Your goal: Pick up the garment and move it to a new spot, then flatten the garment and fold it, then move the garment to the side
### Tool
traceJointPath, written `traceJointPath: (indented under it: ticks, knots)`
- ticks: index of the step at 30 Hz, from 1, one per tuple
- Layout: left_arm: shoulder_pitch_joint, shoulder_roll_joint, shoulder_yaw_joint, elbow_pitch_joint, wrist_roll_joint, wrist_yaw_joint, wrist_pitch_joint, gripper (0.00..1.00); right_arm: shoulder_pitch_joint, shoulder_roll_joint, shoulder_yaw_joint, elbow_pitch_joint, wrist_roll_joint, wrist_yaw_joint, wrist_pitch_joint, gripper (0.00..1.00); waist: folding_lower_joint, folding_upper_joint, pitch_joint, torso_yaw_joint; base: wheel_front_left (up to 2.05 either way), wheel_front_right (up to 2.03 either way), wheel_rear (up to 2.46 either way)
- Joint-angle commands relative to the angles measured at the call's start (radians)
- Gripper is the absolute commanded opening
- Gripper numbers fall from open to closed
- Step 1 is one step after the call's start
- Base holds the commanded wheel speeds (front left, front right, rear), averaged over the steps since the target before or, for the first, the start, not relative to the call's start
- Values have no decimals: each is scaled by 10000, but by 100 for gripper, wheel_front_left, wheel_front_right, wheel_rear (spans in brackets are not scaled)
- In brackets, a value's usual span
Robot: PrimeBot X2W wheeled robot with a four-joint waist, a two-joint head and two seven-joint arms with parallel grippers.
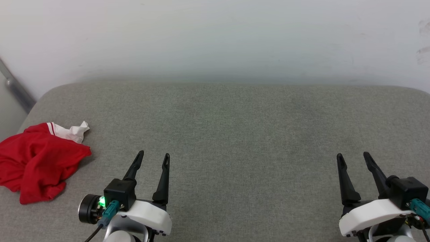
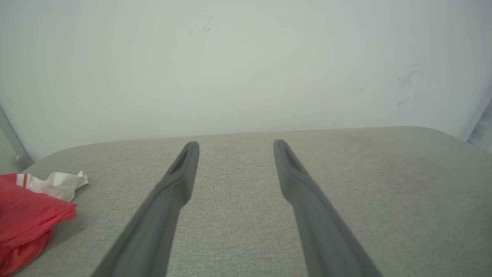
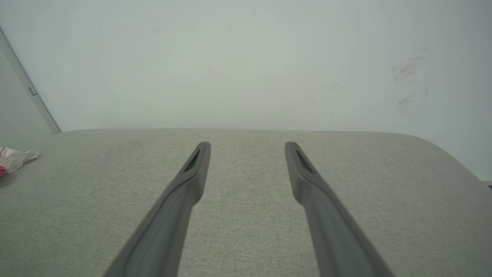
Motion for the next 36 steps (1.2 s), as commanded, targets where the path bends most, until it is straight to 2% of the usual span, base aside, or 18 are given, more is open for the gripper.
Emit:
traceJointPath:
  ticks: [1, 11, 16, 24, 36]
  knots:
    - [-138, 6, -3, 26, 171, 10, -78, 100, 55, 19, -16, -7, -186, -3, -84, 100, 0, 0, -4, 6, 0, 0, 0]
    - [-190, -76, -53, 300, 636, 24, -259, 100, 192, 21, -96, 86, -663, -3, -210, 100, 0, 0, -53, 75, 0, 0, 0]
    - [-190, -108, -18, 418, 527, 37, -246, 100, 248, 21, -128, 148, -532, -5, -214, 100, 0, 0, -48, 162, 0, 0, 0]
    - [-274, -161, 63, 605, 359, 91, -246, 100, 307, 22, -48, 129, -441, -3, -232, 100, 0, 0, -65, 660, 0, 0, 0]
    - [-407, -147, 290, 698, 187, 194, -246, 100, 119, 19, 394, -24, -391, -5, -121, 100, 0, 0, 26, 2618, 0, 0, 0]
